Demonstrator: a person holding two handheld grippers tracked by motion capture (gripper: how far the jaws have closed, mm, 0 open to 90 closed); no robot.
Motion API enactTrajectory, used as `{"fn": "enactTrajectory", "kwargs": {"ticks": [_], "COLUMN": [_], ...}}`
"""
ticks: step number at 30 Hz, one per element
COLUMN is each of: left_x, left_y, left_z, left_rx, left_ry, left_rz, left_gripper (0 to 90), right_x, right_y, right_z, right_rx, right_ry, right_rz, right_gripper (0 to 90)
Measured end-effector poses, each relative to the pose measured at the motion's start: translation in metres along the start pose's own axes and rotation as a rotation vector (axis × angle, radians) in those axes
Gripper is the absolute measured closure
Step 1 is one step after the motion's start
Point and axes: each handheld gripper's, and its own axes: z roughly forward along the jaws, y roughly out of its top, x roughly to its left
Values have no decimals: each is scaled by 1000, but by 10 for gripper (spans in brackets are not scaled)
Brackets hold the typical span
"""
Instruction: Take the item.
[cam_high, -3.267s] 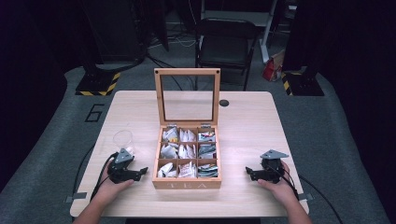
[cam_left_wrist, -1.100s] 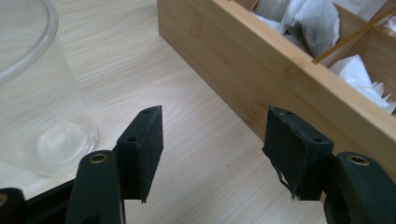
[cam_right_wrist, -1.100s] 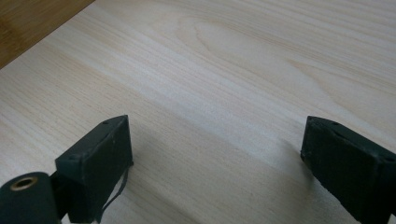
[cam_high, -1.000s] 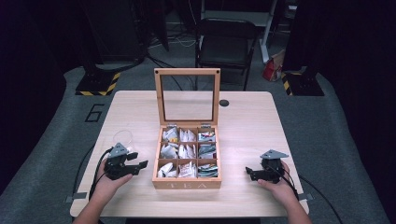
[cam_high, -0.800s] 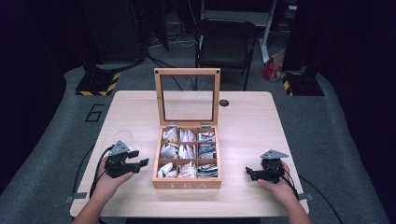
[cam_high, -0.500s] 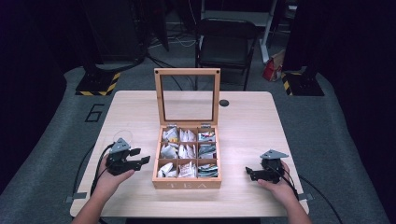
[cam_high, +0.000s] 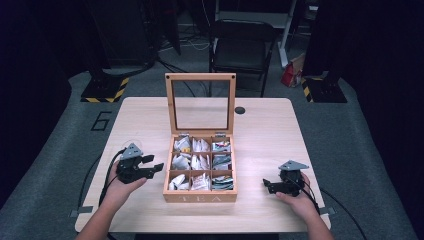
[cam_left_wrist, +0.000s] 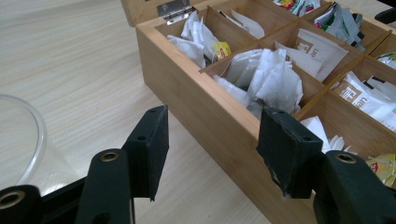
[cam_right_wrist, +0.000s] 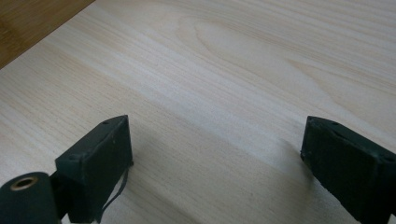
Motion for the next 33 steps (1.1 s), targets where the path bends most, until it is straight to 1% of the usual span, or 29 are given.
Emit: {"fn": "enactTrajectory", "kwargs": {"ticks": [7,8,19,21,24,26,27,31,32,33], "left_x": [-6,-6,-11,-11,-13,-13,-14,-16,-17,-17], "left_y": [11,11,20,21,22,22,23,24,25,25], "left_z": [5,5,14,15,18,20,21,25,25,27], "left_rx": [-6,-7,-11,-6,-6,-9,-7,-12,-4,-9], "left_ry": [-17,-15,-34,-39,-47,-50,-54,-50,-58,-60], "left_rz": [17,23,28,39,29,33,28,31,33,26], "left_gripper": [435,435,446,450,453,457,457,464,465,466], "right_x": [0,0,0,0,0,0,0,0,0,0], "right_y": [0,0,0,0,0,0,0,0,0,0], "right_z": [0,0,0,0,0,0,0,0,0,0], "right_rx": [0,0,0,0,0,0,0,0,1,0], "right_ry": [0,0,0,0,0,0,0,0,0,0], "right_rz": [0,0,0,0,0,0,0,0,2,0], "right_gripper": [82,83,82,82,83,83,83,83,83,83]}}
